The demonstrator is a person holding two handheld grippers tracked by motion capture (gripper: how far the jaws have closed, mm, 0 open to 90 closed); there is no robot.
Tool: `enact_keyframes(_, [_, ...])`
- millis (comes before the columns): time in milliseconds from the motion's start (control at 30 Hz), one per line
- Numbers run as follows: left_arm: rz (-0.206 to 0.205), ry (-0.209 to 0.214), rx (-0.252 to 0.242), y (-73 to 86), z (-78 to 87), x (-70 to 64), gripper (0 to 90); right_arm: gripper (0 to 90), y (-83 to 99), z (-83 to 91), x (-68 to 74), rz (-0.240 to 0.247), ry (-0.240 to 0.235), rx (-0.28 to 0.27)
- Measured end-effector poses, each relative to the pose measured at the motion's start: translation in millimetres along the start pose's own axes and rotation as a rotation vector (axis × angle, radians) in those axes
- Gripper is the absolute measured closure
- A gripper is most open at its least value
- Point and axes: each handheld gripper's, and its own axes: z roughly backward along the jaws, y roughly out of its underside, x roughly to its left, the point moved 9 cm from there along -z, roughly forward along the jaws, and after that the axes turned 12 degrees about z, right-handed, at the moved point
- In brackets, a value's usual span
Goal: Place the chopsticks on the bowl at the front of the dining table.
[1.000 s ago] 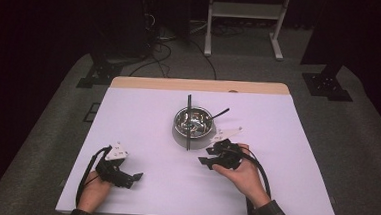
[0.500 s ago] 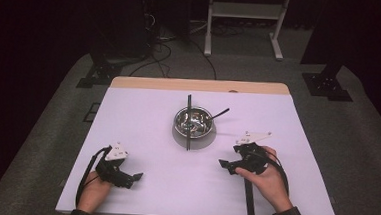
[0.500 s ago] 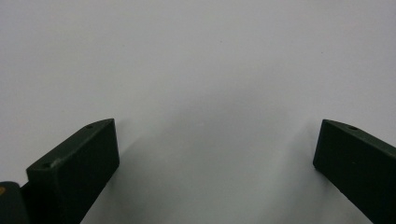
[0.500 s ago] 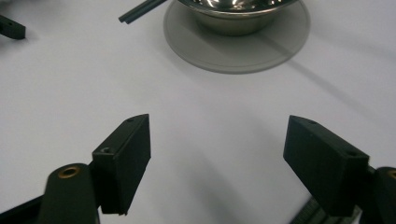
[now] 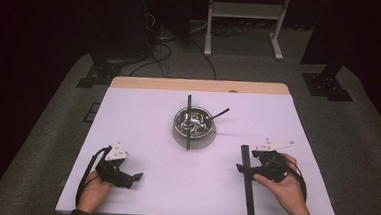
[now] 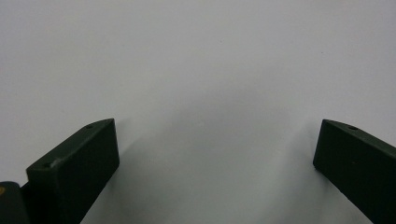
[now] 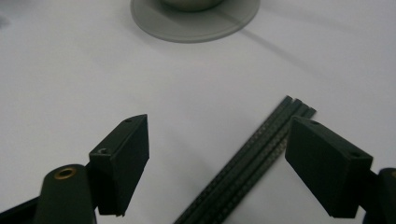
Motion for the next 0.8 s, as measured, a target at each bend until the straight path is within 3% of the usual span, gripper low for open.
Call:
enact_keyframes(567, [0.001,0.0,0.0,0.0,0.0,-0.1,0.0,20.7,67.7,25.8,-34.4,-0.097,0.113,0.037])
enact_keyframes(700, [0.001,0.0,0.0,0.0,0.0,-0.1,0.0,20.7,83.9,28.4,-38.5,-0.105,0.132,0.048])
enact_keyframes(800, [0.002,0.001,-0.001,0.0,-0.1,-0.2,0.0,21.0,94.6,28.3,-41.2,-0.08,0.163,0.06])
